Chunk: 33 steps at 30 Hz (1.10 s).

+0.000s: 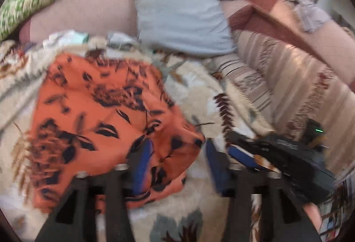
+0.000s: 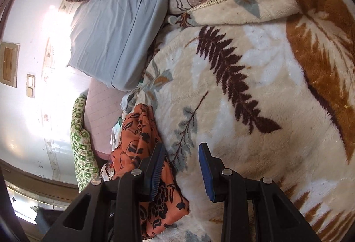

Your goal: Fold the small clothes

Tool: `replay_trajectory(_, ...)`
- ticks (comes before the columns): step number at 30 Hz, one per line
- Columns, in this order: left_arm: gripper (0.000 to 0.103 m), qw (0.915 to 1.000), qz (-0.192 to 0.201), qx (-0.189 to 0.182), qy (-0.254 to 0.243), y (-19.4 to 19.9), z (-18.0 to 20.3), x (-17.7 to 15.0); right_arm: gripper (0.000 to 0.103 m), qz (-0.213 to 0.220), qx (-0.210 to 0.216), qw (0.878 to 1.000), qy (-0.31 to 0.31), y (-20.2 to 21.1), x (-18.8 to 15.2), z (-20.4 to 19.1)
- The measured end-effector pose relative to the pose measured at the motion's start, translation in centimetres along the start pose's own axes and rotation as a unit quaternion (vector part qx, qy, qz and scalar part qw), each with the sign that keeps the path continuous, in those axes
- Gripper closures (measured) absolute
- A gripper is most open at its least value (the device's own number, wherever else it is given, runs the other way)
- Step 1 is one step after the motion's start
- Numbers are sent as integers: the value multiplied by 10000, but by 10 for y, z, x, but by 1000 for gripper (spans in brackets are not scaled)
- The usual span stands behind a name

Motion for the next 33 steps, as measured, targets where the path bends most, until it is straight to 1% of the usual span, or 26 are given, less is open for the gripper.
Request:
replay_trajectory(1,32,9999,126,-10,-61,12,0,1,68,-26,11,10000,66,-1,-1,-3)
replay_trajectory(3,32,9992,370,-9,-176,36,-8,3,68,-9,85,9995,293,-2,-5,-12)
replay_trajectory(4,32,9986,454,135,-234,41,-15,5,68,19,144,9990,416,0,-8,-18)
replay_trajectory(6,32,9953,550,743,-277,47,-37,8,67,59,381,9970,674,3,-13,-31)
replay_trajectory(7,32,9929,545,1033,-209,47,-51,8,67,37,582,9951,794,4,-16,-39)
replay_trajectory(8,32,9909,517,1238,-61,48,-65,8,67,17,861,9921,917,5,-20,-48)
replay_trajectory(10,32,9886,495,1398,243,48,-88,7,67,-14,1394,9816,1305,8,-30,-74)
replay_trajectory(11,32,9873,464,1487,303,46,-96,5,67,-107,1628,9756,1466,6,-36,-85)
replay_trajectory(13,32,9842,387,1707,276,42,-107,0,67,-418,2010,9672,1493,-5,-49,-100)
replay_trajectory(14,32,9814,241,1891,214,35,-111,-4,67,-638,2160,9640,1412,-15,-55,-103)
replay_trajectory(15,32,9787,90,2045,172,27,-114,-8,67,-861,2202,9626,1320,-26,-60,-104)
replay_trajectory(16,32,9761,-128,2166,108,19,-118,-15,67,-1027,2085,9647,1241,-37,-64,-102)
replay_trajectory(17,32,9742,-325,2232,63,12,-123,-23,67,-1180,1821,9692,1165,-50,-66,-96)
replay_trajectory(18,31,9733,-460,2247,75,5,-127,-31,66,-1307,1460,9746,1087,-61,-67,-85)
replay_trajectory(19,30,9743,-613,2161,153,-1,-134,-39,72,-1382,874,9819,953,-72,-66,-69)
replay_trajectory(20,30,9760,-705,2041,274,-6,-138,-45,73,-1442,334,9870,626,-81,-64,-44)
replay_trajectory(21,30,9767,-679,2002,381,-7,-142,-48,84,-1529,274,9876,249,-85,-61,-27)
replay_trajectory(22,30,9770,-646,1989,411,-7,-143,-47,88,-1603,455,9860,-99,-85,-59,-16)
replay_trajectory(23,30,9768,-646,2007,387,-5,-141,-45,88,-1609,557,9852,-181,-83,-56,-14)
replay_trajectory(25,32,9776,-596,1996,298,4,-135,-38,87,-1322,364,9900,323,-71,-52,-23)
replay_trajectory(26,32,9780,-531,2004,233,11,-131,-36,85,-1057,332,9920,608,-62,-49,-32)
replay_trajectory(27,32,9782,-423,2027,142,17,-128,-31,83,-810,406,9926,811,-53,-46,-41)
replay_trajectory(29,32,9793,-145,2018,5,33,-123,-19,83,-469,576,9904,1168,-37,-42,-59)
replay_trajectory(31,32,9785,148,2055,-108,44,-120,-4,83,-303,590,9865,1500,-31,-42,-73)
replay_trajectory(33,32,9751,295,2188,-234,43,-120,15,83,-299,644,9833,1678,-36,-44,-88)
Point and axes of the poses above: each gripper's, at about its wrist camera, not at the fingertips, and y roughly against the way its jaws point, z to its right, x to its top, the point moved 4 cm from there along -y, roughly the way its jaws point, and after that the axes turned 1 degree about y, right-handed, at the moved point
